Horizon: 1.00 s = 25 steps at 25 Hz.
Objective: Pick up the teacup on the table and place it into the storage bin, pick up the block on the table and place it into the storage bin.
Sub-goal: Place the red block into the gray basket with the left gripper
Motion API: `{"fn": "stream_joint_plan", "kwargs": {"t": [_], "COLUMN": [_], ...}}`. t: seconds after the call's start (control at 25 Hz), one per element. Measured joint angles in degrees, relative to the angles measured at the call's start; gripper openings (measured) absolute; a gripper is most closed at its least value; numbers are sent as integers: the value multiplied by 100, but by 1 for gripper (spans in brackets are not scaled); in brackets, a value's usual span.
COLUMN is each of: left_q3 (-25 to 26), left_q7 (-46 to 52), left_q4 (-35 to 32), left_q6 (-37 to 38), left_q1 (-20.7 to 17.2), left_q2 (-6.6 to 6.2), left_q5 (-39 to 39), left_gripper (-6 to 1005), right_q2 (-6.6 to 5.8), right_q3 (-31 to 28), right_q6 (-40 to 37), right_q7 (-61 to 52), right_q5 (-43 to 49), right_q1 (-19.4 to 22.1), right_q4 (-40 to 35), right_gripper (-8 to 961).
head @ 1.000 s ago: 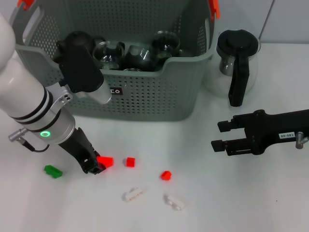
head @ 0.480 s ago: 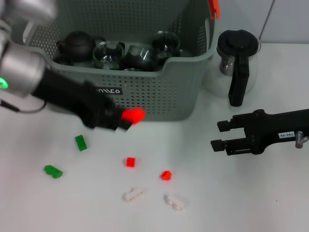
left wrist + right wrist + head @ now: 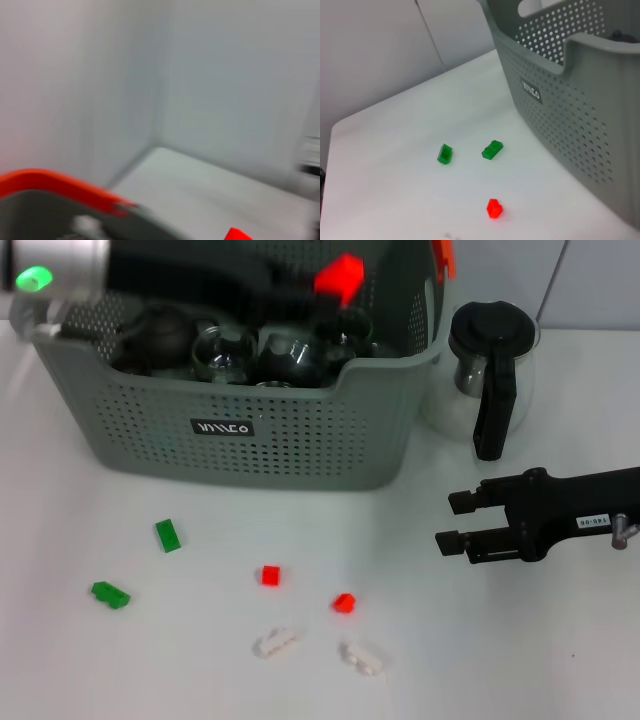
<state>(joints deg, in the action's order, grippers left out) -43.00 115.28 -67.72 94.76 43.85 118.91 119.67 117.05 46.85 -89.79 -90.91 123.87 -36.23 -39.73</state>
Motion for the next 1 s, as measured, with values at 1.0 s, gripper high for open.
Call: {"fn": "stream_joint_plan", "kwargs": {"t": [1.0], "left_q3": [-1663], "left_q7": [1468], "left_q4": [2569], "left_q6": [-4675], "left_q1": [829], "left_q2": [76], "left_q5": [2374], "left_gripper": [309], "right_q2": [-7], "right_q3": [-88], "right_q6": [-189], "right_q7": [-46], "right_q5": [-12], "right_q1": [-40], "right_q4": [-35], "right_gripper": [700]}}
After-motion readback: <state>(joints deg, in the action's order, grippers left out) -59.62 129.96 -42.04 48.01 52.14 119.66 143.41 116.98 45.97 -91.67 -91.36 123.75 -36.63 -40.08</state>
